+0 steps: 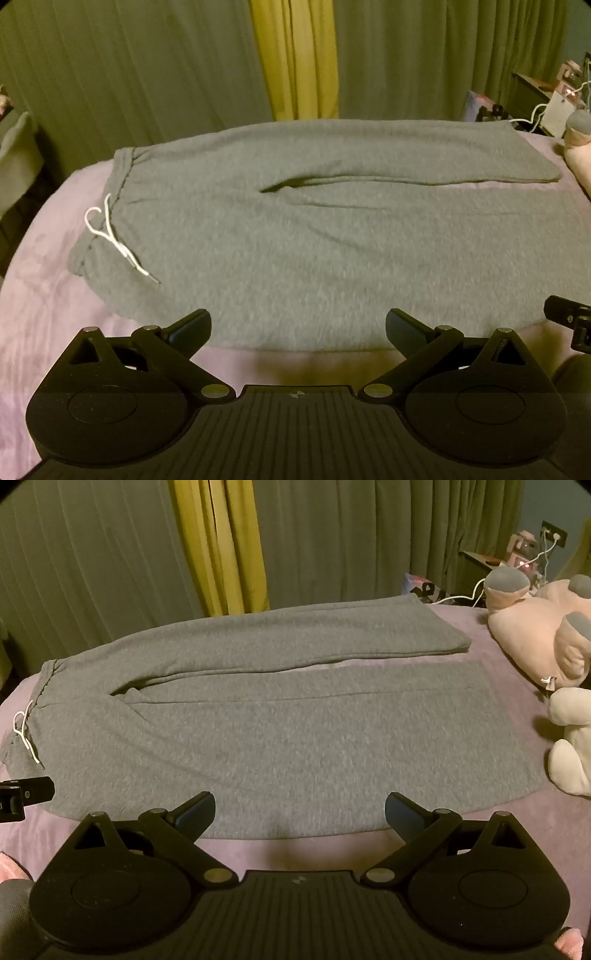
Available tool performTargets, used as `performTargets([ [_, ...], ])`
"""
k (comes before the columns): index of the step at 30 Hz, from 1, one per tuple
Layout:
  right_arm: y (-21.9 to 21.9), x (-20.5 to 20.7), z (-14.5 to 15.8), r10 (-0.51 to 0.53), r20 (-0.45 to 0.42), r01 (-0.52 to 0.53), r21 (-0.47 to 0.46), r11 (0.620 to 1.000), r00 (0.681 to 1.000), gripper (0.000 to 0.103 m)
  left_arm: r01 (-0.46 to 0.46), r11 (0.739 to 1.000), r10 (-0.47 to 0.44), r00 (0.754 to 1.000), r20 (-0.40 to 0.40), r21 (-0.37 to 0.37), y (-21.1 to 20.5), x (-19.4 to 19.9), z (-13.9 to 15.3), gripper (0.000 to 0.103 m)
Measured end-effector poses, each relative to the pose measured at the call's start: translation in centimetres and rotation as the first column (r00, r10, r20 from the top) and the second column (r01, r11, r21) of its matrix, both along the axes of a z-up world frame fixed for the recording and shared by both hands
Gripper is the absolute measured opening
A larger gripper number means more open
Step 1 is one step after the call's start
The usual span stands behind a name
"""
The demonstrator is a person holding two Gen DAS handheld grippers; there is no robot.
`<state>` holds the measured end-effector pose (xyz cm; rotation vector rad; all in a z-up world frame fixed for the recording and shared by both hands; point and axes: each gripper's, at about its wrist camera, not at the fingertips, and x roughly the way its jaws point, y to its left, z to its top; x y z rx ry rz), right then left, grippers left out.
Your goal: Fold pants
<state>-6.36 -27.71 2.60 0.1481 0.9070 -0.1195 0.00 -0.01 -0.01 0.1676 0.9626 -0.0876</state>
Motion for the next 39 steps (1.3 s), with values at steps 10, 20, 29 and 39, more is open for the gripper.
performTargets([
  [10, -0.06, 0.07, 0.07, 0.0, 0.001, 0.0, 0.002, 1.0, 1.0, 0.099, -0.002, 1.0, 0.002, 1.0, -0.002, -0.001, 0.24, 0.26, -0.04, 0.103],
  [20, -0.02, 0.08, 0.1, -0.001, -0.001, 0.001, 0.0, 1.0, 1.0, 0.099, 0.0, 1.0, 0.0, 1.0, -0.002, 0.004, -0.09, -0.08, -0.06, 0.103],
  [29, 0.18, 0.13, 0.09, 0.003, -0.001, -0.003, -0.01, 1.0, 1.0, 0.099, -0.006, 1.0, 0.006, 1.0, -0.002, -0.002, 0.2, -0.29, -0.28, 0.103],
  [39, -0.1, 0.26, -0.03, -0.012, -0.011, 0.012, 0.006, 1.0, 1.0, 0.099, -0.005, 0.999, 0.005, 1.0, 0.012, -0.046, 0.32, -0.23, -0.11, 0.103],
])
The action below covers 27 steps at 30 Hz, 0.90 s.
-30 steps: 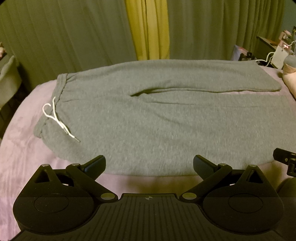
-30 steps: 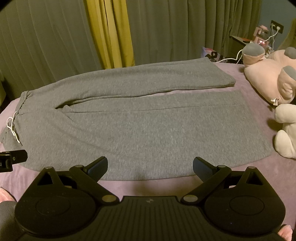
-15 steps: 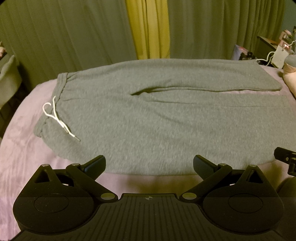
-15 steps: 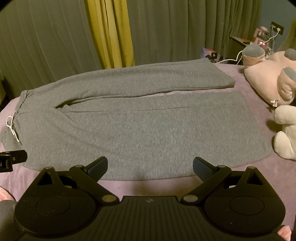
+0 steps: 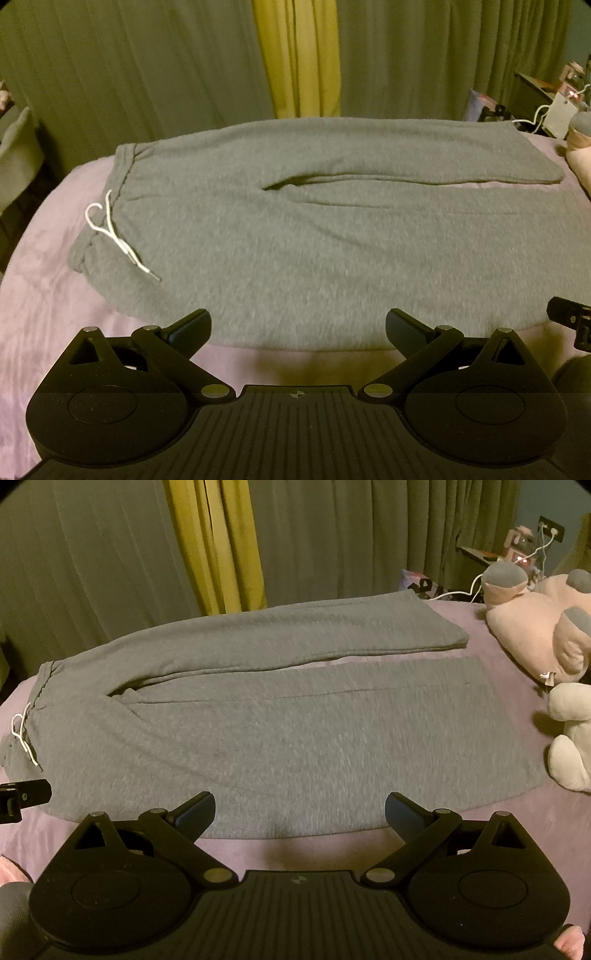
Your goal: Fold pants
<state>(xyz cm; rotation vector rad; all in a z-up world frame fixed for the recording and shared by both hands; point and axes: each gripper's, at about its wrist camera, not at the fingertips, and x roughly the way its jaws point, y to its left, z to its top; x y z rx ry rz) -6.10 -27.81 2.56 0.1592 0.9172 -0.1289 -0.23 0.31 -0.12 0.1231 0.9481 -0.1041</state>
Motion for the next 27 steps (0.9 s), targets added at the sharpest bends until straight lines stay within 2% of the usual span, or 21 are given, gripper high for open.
performTargets([
  [3, 0.1, 0.0, -0.1, 0.001, -0.002, -0.001, -0.01, 1.0, 1.0, 0.099, -0.001, 1.0, 0.001, 1.0, -0.002, -0.012, 0.1, 0.0, 0.0, 0.103],
  [4, 0.1, 0.0, -0.1, 0.001, -0.003, -0.001, -0.011, 1.0, 1.0, 0.099, -0.002, 0.998, 0.002, 1.0, -0.002, -0.058, 0.1, 0.1, 0.2, 0.103],
  [6, 0.2, 0.1, -0.2, 0.002, -0.005, -0.002, -0.011, 1.0, 1.0, 0.099, -0.005, 0.998, 0.004, 1.0, -0.003, -0.058, 0.1, 0.0, 0.3, 0.103],
  [10, 0.2, 0.1, -0.1, 0.003, -0.005, -0.003, -0.014, 1.0, 1.0, 0.099, -0.008, 1.0, 0.008, 1.0, 0.018, 0.011, 0.1, 0.1, 0.1, 0.103],
  [15, 0.2, 0.2, -0.2, 0.002, -0.007, -0.002, -0.021, 1.0, 1.0, 0.099, -0.013, 1.0, 0.012, 0.999, 0.037, 0.025, 0.2, 0.2, -0.1, 0.103],
  [20, 0.1, 0.4, -0.3, -0.003, -0.004, 0.003, -0.027, 1.0, 1.0, 0.099, -0.017, 0.999, 0.012, 0.99, 0.139, 0.034, 0.3, 0.3, 0.1, 0.103],
  [23, 0.2, 0.6, -0.6, -0.003, -0.008, 0.002, -0.033, 0.999, 1.0, 0.099, -0.019, 1.0, 0.017, 0.996, 0.084, 0.021, 0.4, 0.6, -0.1, 0.103],
  [27, 0.3, 0.9, -0.9, -0.003, -0.012, 0.002, -0.055, 0.998, 1.0, 0.099, -0.021, 1.0, 0.021, 0.999, 0.05, -0.009, 0.6, 1.0, -0.3, 0.103],
])
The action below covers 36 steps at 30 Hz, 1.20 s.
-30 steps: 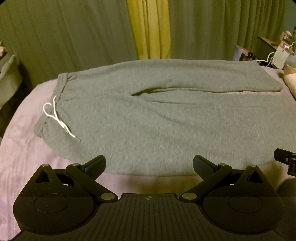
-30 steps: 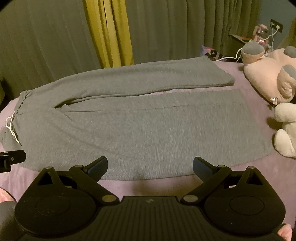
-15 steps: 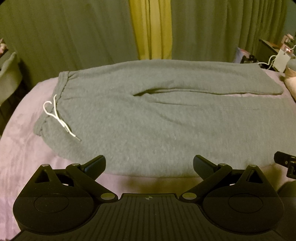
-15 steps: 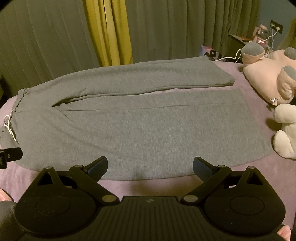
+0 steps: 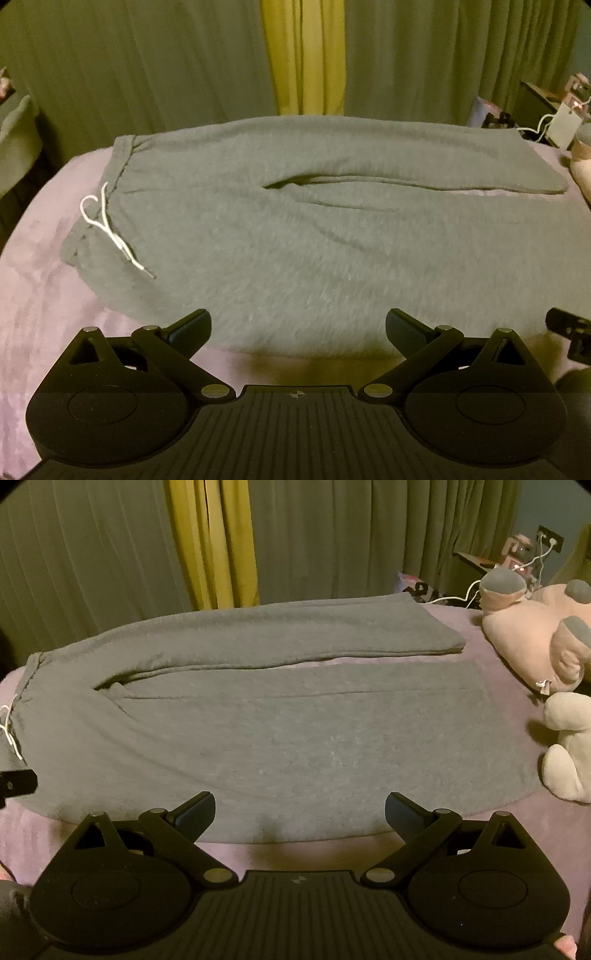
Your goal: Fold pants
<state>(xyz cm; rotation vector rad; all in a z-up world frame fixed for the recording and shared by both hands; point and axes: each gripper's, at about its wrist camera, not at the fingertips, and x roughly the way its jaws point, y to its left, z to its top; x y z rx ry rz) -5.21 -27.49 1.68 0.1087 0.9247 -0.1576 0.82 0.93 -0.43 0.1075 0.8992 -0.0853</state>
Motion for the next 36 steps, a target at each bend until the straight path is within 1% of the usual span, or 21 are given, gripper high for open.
performTargets([
  [7, -0.2, 1.0, -1.3, -0.005, -0.035, 0.005, -0.004, 1.0, 0.999, 0.099, -0.011, 1.0, 0.012, 0.999, -0.036, 0.004, -0.1, 1.3, -1.0, 0.103],
  [11, -0.5, 2.1, -2.4, 0.035, -0.044, -0.035, 0.005, 0.999, 0.998, 0.099, -0.078, 0.997, 0.078, 0.996, 0.037, 0.009, 0.3, 2.6, -0.7, 0.103],
  [12, -0.8, 2.7, -2.8, 0.045, -0.055, -0.044, 0.019, 0.999, 0.997, 0.099, -0.102, 0.995, 0.102, 0.993, 0.065, 0.004, 0.5, 3.3, -0.5, 0.103],
  [13, -1.6, 4.0, -3.4, 0.049, -0.08, -0.045, 0.057, 0.997, 0.996, 0.099, -0.119, 0.993, 0.12, 0.989, 0.082, -0.007, 0.7, 4.1, -0.5, 0.103],
  [15, -2.8, 5.8, -3.7, 0.042, -0.081, -0.034, 0.101, 0.994, 0.996, 0.099, -0.154, 0.988, 0.156, 0.983, 0.096, -0.033, 1.1, 6.2, -0.7, 0.103],
  [17, -4.3, 8.5, -3.4, 0.002, -0.053, 0.004, 0.11, 0.994, 0.999, 0.099, -0.225, 0.972, 0.231, 0.965, 0.124, -0.059, 1.6, 8.6, -1.7, 0.103],
  [18, -5.3, 10.6, -2.9, -0.032, -0.006, 0.033, 0.113, 0.993, 0.999, 0.099, -0.266, 0.962, 0.273, 0.95, 0.148, -0.066, 1.9, 9.4, -2.3, 0.103],
  [19, -6.1, 12.0, -2.5, -0.058, 0.037, 0.053, 0.126, 0.991, 0.998, 0.099, -0.315, 0.947, 0.321, 0.929, 0.185, -0.064, 2.1, 10.2, -3.2, 0.103],
  [20, -6.8, 13.6, -2.3, -0.088, 0.076, 0.077, 0.143, 0.987, 0.993, 0.099, -0.348, 0.936, 0.349, 0.91, 0.224, -0.046, 2.2, 10.8, -4.3, 0.103],
  [21, -7.7, 15.4, -2.1, -0.116, 0.133, 0.092, 0.178, 0.98, 0.984, 0.099, -0.369, 0.929, 0.363, 0.899, 0.247, -0.024, 2.2, 11.4, -5.4, 0.103],
  [22, -8.2, 16.8, -2.1, -0.124, 0.161, 0.091, 0.201, 0.975, 0.979, 0.099, -0.389, 0.921, 0.374, 0.889, 0.265, 0.006, 2.1, 11.9, -6.5, 0.103],
  [23, -8.9, 19.2, -2.2, -0.119, 0.165, 0.08, 0.224, 0.971, 0.979, 0.099, -0.415, 0.909, 0.389, 0.878, 0.278, 0.039, 2.3, 12.4, -7.9, 0.103],
  [24, -9.3, 21.5, -2.4, -0.11, 0.146, 0.076, 0.218, 0.973, 0.983, 0.099, -0.419, 0.907, 0.391, 0.88, 0.271, 0.05, 2.5, 12.8, -8.8, 0.103],
  [26, -9.9, 27.2, -2.9, -0.132, 0.114, 0.114, 0.154, 0.982, 0.985, 0.099, -0.397, 0.918, 0.378, 0.894, 0.241, 0.03, 3.2, 13.7, -10.2, 0.103],
  [28, -10.9, 32.0, -3.3, -0.177, 0.105, 0.157, 0.172, 0.972, 0.979, 0.099, -0.379, 0.925, 0.367, 0.894, 0.256, -0.005, 4.0, 14.3, -11.1, 0.103],
  [29, -11.5, 35.0, -3.8, -0.227, 0.089, 0.205, 0.209, 0.956, 0.97, 0.099, -0.4, 0.916, 0.392, 0.879, 0.272, -0.027, 4.9, 14.6, -11.4, 0.103],
  [30, -12.0, 37.8, -4.5, -0.271, 0.071, 0.246, 0.248, 0.937, 0.96, 0.099, -0.422, 0.906, 0.415, 0.871, 0.264, -0.03, 5.1, 14.5, -12.4, 0.103],
  [32, -12.4, 41.9, -6.1, -0.321, 0.032, 0.301, 0.271, 0.914, 0.947, 0.099, -0.452, 0.888, 0.458, 0.859, 0.227, -0.082, 6.7, 15.3, -13.4, 0.103],
  [33, -12.6, 44.3, -7.3, -0.355, -0.017, 0.347, 0.263, 0.9, 0.935, 0.099, -0.462, 0.881, 0.473, 0.859, 0.196, -0.1, 7.1, 15.6, -14.4, 0.103],
  [34, -12.6, 45.5, -8.1, -0.374, -0.047, 0.374, 0.25, 0.893, 0.926, 0.099, -0.466, 0.877, 0.48, 0.856, 0.192, -0.114, 7.5, 15.8, -14.6, 0.103],
  [36, -12.6, 48.1, -10.4, -0.432, -0.109, 0.445, 0.183, 0.876, 0.895, 0.098, -0.462, 0.879, 0.476, 0.848, 0.235, -0.114, 7.5, 15.7, -14.6, 0.103],
])
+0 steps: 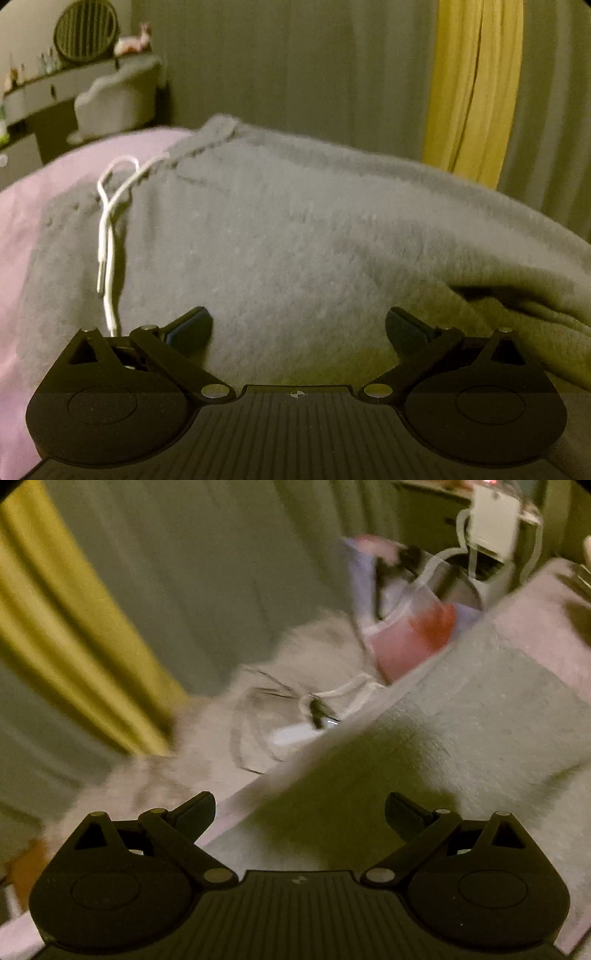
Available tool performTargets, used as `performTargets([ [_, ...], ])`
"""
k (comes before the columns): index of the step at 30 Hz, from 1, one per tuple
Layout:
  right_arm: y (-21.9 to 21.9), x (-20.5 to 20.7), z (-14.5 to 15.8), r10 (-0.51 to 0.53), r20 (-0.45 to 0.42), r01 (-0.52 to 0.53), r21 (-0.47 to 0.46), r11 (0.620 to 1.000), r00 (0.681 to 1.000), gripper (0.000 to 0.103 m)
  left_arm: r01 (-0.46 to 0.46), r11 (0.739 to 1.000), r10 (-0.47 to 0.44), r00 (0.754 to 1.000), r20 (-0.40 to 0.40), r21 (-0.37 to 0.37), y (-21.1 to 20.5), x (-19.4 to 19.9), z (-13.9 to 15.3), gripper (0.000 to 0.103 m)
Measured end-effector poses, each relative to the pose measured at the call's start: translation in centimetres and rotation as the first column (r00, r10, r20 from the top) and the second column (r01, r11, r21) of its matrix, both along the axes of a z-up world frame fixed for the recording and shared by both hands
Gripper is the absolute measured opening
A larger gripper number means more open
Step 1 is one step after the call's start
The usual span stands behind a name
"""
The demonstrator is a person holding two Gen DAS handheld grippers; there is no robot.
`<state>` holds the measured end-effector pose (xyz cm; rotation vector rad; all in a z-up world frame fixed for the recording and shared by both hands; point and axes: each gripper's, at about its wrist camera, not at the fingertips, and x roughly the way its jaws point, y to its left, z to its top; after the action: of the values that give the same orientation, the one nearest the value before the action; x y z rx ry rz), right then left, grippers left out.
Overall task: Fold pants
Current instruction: 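Grasp the grey pant leg hem with the right gripper and lift it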
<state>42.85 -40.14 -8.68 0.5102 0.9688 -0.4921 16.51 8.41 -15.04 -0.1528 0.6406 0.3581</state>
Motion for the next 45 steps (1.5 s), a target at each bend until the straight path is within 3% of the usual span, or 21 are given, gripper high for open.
performTargets([
  [2, 0.1, 1.5, -1.0, -0.024, -0.058, 0.02, -0.076, 0.997, 0.998, 0.097, 0.0, 1.0, 0.0, 1.0, 0.004, 0.016, -0.5, 0.1, -0.2, 0.103],
  [5, 0.1, 3.0, -2.5, -0.052, -0.164, 0.021, -0.183, 0.983, 0.985, 0.08, -0.002, 1.0, 0.002, 1.0, 0.012, 0.027, -0.8, 0.1, -0.3, 0.103],
  [7, 0.2, 2.7, -2.2, -0.047, -0.151, 0.012, -0.228, 0.974, 0.987, 0.061, -0.004, 1.0, 0.004, 1.0, 0.015, 0.021, -0.7, 0.1, -0.2, 0.103],
  [9, 0.3, 2.1, -1.7, -0.03, -0.138, -0.008, -0.264, 0.965, 0.99, 0.013, -0.003, 1.0, 0.003, 1.0, 0.012, 0.013, -0.4, 0.1, -0.8, 0.103],
  [10, 0.2, 1.6, -1.2, -0.009, -0.109, -0.018, -0.237, 0.971, 0.994, 0.008, -0.004, 1.0, 0.004, 1.0, 0.012, 0.009, -0.3, 0.1, -0.9, 0.103],
  [15, -0.8, -5.3, 2.5, 0.041, 0.078, -0.034, -0.091, 0.995, 0.996, 0.004, -0.005, 1.0, 0.005, 1.0, 0.025, -0.007, -0.1, 0.0, -0.9, 0.103],
  [17, -1.0, -11.1, 4.6, 0.057, 0.189, -0.049, -0.046, 0.998, 0.98, 0.004, -0.001, 1.0, 0.001, 0.999, 0.037, -0.022, 0.2, -0.3, -0.7, 0.103],
  [20, -0.7, -21.4, 6.5, 0.081, 0.266, -0.077, -0.024, 0.997, 0.961, 0.004, 0.006, 0.999, -0.003, 0.999, 0.049, -0.054, 0.8, -0.5, -0.5, 0.103],
  [22, 0.2, -27.3, 5.9, 0.101, 0.223, -0.096, -0.035, 0.995, 0.969, 0.004, 0.01, 0.997, -0.006, 0.998, 0.057, -0.078, 1.0, -0.7, -0.4, 0.103],
  [24, 1.2, -33.4, 3.5, 0.119, 0.128, -0.12, -0.002, 0.993, 0.985, 0.003, 0.013, 0.994, -0.007, 0.999, 0.053, -0.109, 1.4, -1.0, -0.1, 0.103],
  [26, 1.9, -36.9, 1.0, 0.113, 0.032, -0.113, -0.008, 0.994, 0.993, 0.0, 0.03, 0.992, -0.026, 0.999, 0.035, -0.119, 1.4, -1.1, 0.1, 0.103],
  [28, 2.0, -38.7, 0.0, 0.107, 0.003, -0.107, -0.066, 0.992, 0.994, 0.0, 0.042, 0.994, -0.04, 0.999, 0.019, -0.098, 1.1, -1.1, 0.2, 0.103],
  [31, 2.0, -38.6, 2.2, 0.14, 0.104, -0.127, -0.121, 0.984, 0.985, 0.011, 0.045, 0.994, -0.049, 0.998, -0.028, -0.104, 1.2, -1.0, 1.1, 0.103],
  [32, 2.0, -38.2, 3.3, 0.155, 0.154, -0.131, -0.153, 0.98, 0.976, 0.03, 0.03, 0.993, -0.034, 0.999, -0.036, -0.117, 1.4, -0.9, 1.9, 0.103],
  [33, 1.9, -37.7, 4.0, 0.151, 0.177, -0.117, -0.19, 0.975, 0.973, 0.067, 0.021, 0.992, -0.025, 0.999, -0.026, -0.122, 1.6, -0.8, 2.8, 0.103],
  [35, 1.6, -36.7, 4.5, 0.144, 0.228, -0.089, -0.238, 0.967, 0.963, 0.094, 0.067, 0.99, -0.062, 0.997, 0.046, -0.127, 2.0, -0.4, 5.2, 0.103],
  [37, 1.2, -35.8, 3.7, 0.151, 0.225, -0.105, -0.206, 0.973, 0.963, 0.094, 0.165, 0.977, -0.151, 0.983, 0.107, -0.136, 2.2, 1.4, 7.5, 0.103],
  [39, 0.5, -34.9, 2.3, 0.166, 0.213, -0.137, -0.148, 0.98, 0.963, 0.094, 0.23, 0.962, -0.223, 0.973, 0.065, -0.148, 2.4, 5.0, 9.0, 0.103],
  [42, 0.2, -34.6, 0.0, 0.122, 0.18, -0.107, -0.095, 0.99, 0.976, 0.094, 0.201, 0.962, -0.207, 0.978, -0.012, -0.184, 2.9, 11.5, 9.5, 0.103],
  [45, -1.0, -35.3, -0.7, 0.067, 0.23, -0.06, -0.036, 0.998, 0.971, 0.095, 0.167, 0.965, -0.191, 0.976, -0.102, -0.202, 3.2, 17.4, 8.3, 0.103],
])
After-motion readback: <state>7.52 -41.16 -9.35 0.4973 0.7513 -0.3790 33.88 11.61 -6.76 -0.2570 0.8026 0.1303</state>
